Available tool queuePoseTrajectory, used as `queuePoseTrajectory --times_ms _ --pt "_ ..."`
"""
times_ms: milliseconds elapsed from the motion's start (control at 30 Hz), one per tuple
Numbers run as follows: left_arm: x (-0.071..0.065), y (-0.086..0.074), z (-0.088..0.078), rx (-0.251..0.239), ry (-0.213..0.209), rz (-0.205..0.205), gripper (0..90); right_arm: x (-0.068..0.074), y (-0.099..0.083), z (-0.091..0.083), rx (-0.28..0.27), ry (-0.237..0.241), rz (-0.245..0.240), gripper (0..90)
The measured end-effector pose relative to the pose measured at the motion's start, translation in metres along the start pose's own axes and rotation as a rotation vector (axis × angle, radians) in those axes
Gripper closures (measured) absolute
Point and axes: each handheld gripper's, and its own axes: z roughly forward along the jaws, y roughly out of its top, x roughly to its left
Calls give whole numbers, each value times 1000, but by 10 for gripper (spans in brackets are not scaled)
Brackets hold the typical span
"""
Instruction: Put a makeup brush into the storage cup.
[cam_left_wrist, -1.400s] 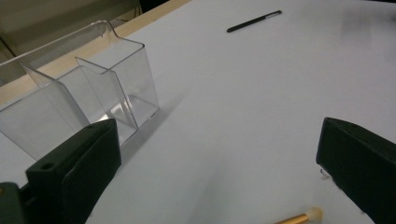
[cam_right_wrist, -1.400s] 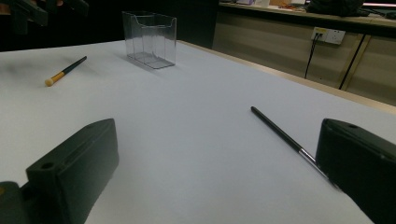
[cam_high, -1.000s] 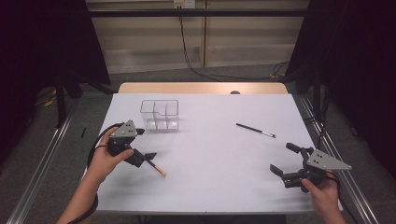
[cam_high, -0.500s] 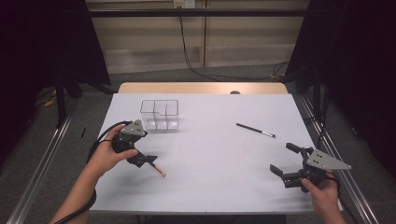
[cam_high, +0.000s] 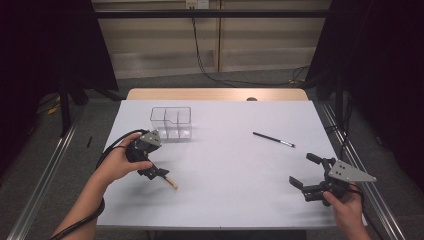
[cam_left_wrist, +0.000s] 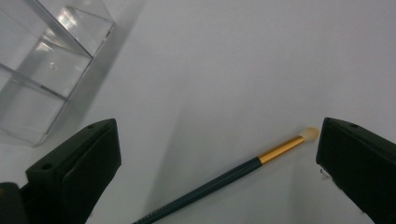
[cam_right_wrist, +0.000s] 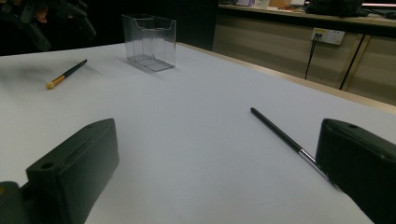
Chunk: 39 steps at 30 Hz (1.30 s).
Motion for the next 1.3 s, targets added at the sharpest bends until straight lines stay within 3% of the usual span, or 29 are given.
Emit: queuePoseTrajectory --times_ms 200,667,967,1300 --pt "1 5 2 91 -11 26 0 0 0 0 0 0 -5 0" --pt "1 10 8 181 -23 63 0 0 0 0 1 3 -4 0" --pt "1 8 15 180 -23 51 4 -1 0 0 0 1 -4 0" --pt "-5 4 22 202 -45 82 9 0 0 1 -1 2 -4 0"
